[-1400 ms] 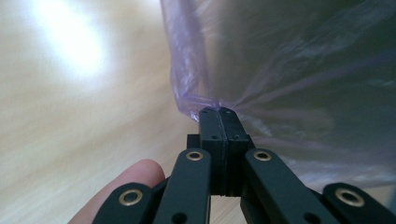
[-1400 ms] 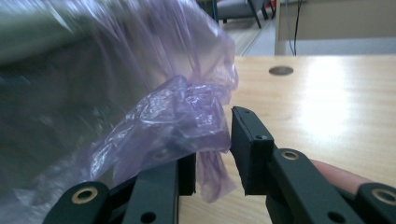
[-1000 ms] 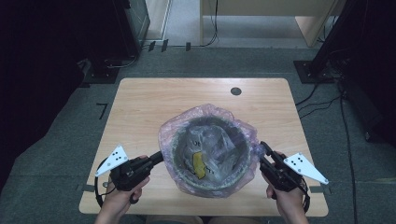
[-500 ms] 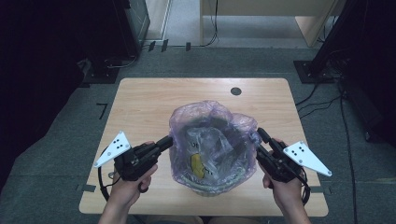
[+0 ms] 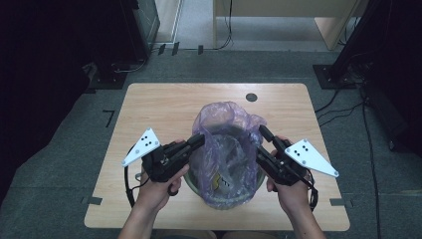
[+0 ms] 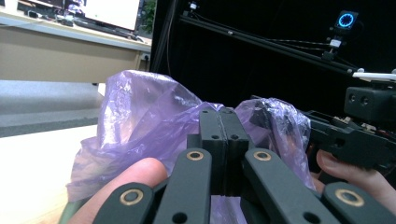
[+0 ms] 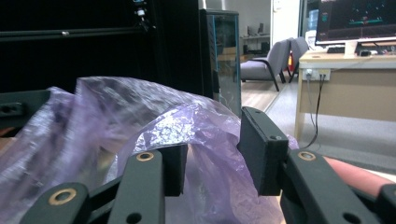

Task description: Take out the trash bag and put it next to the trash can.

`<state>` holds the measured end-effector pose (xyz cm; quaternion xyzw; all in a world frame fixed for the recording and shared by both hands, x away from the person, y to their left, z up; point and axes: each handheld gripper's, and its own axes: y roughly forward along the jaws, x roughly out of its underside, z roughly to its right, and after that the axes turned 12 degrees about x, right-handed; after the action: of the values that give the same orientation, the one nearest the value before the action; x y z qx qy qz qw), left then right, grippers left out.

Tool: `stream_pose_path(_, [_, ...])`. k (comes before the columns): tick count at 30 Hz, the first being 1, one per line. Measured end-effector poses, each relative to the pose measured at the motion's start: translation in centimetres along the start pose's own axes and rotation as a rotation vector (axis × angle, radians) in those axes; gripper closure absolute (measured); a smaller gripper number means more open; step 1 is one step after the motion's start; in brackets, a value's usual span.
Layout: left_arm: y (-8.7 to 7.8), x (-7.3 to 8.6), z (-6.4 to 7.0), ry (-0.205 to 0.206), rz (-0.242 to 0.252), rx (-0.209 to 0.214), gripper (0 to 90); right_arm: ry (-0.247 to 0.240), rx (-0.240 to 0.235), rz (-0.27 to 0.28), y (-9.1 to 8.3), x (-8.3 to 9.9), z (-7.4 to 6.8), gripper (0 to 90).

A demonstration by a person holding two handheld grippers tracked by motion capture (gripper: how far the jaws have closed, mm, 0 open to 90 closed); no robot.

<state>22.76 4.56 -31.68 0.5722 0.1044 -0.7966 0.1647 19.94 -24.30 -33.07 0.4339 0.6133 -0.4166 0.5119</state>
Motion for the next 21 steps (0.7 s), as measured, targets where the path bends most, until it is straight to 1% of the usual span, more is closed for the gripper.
stream_pose_path(3, [0.6, -0.4, 0.3, 0.011, 0.004, -0.008, 90.0, -0.005, -0.016, 0.009, 0.3, -0.7, -0.6, 61.0])
stream_pose_path(5, [0.8, -0.6, 0.3, 0.017, 0.004, -0.051, 90.0, -0.006, -0.028, 0.016, 0.4, -1.2, -1.0, 59.4])
stream_pose_path(7, [0.8, -0.7, 0.0, -0.007, 0.009, -0.062, 90.0, 0.005, -0.047, 0.024, 0.3, -1.5, -1.3, 58.6])
stream_pose_path(9, [0.8, -0.5, -0.1, 0.004, -0.008, -0.087, 90.0, 0.003, -0.068, 0.016, 0.2, -1.4, -1.7, 56.3])
stream_pose_path(11, [0.9, -0.4, 0.0, 0.007, -0.013, -0.086, 90.0, -0.018, -0.093, 0.000, 0.2, -1.2, -2.2, 54.1])
stream_pose_path(12, [1.0, -0.4, 0.0, 0.010, -0.015, -0.085, 90.0, -0.040, -0.110, -0.008, 0.1, -1.0, -2.6, 51.3])
stream_pose_path(13, [1.0, -0.4, 0.1, 0.008, -0.012, -0.085, 90.0, -0.040, -0.110, -0.008, 0.1, -1.0, -2.6, 51.3])
stream_pose_path(16, [1.3, -0.5, 0.4, 0.012, -0.011, -0.079, 90.0, -0.048, -0.136, -0.015, -0.1, -0.9, -3.2, 48.3])
stream_pose_path(19, [1.5, -0.5, 0.5, 0.015, -0.013, -0.076, 90.0, -0.056, -0.164, -0.024, -0.3, -0.9, -3.8, 43.5])
stream_pose_path(21, [1.6, -0.5, 0.5, 0.013, -0.012, -0.073, 90.0, -0.074, -0.184, -0.029, -0.3, -0.8, -4.2, 39.4])
